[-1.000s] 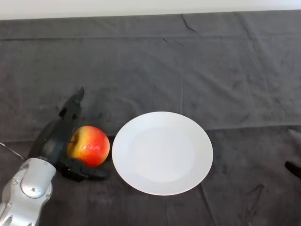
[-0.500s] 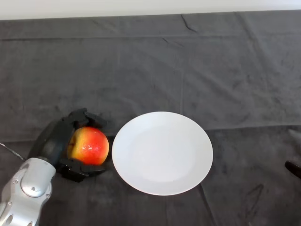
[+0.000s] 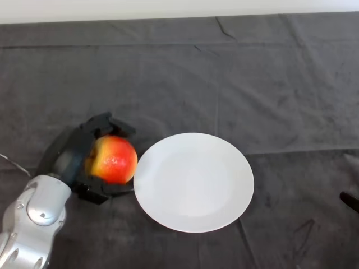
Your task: Move the apple to the plate
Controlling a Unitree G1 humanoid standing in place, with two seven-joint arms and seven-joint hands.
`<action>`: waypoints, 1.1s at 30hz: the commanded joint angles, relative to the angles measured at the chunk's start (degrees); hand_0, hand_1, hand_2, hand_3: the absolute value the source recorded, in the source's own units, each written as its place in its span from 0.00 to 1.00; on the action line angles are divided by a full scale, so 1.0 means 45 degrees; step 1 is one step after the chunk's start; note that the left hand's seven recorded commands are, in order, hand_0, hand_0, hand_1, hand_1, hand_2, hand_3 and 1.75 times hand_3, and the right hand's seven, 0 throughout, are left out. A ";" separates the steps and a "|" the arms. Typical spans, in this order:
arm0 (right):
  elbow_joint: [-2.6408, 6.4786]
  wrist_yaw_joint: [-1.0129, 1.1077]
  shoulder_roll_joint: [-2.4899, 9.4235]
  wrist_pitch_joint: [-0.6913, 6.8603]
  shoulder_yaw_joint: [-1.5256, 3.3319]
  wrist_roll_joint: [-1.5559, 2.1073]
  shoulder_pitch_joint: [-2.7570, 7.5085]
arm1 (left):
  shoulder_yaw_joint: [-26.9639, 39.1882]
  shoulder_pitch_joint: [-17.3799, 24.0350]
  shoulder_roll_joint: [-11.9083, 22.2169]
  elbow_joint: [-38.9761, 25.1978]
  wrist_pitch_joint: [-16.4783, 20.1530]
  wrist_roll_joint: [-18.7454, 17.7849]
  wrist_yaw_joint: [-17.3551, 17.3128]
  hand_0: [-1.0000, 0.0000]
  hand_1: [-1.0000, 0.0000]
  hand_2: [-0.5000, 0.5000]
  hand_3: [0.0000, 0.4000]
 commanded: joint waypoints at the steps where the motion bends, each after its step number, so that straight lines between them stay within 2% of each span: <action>1: 0.0469 0.0092 0.0437 0.0572 -0.0131 0.0298 0.0359 | 0.0075 -0.0182 0.0196 -0.0844 -0.0114 0.0398 0.0336 0.00 0.00 0.50 1.00; 6: 0.0469 0.0093 0.0437 0.0572 -0.0132 0.0297 0.0359 | -0.0161 -0.0075 -0.0091 -0.1344 -0.0287 0.0656 0.0873 0.00 0.00 0.50 1.00; 16: 0.0470 0.0090 0.0434 0.0570 -0.0127 0.0302 0.0358 | -0.1105 -0.0151 -0.0478 -0.1792 -0.0406 0.0924 0.1323 0.00 0.00 0.50 1.00; 25: 0.0472 0.0083 0.0428 0.0564 -0.0117 0.0311 0.0357 | -0.2084 -0.0168 -0.0598 -0.2097 -0.0343 0.0837 0.1215 0.00 0.00 0.50 1.00; 33: 0.0475 0.0077 0.0421 0.0558 -0.0107 0.0320 0.0357 | -0.3050 0.0223 -0.0588 -0.2163 -0.0586 0.0633 0.1074 0.00 0.00 0.50 1.00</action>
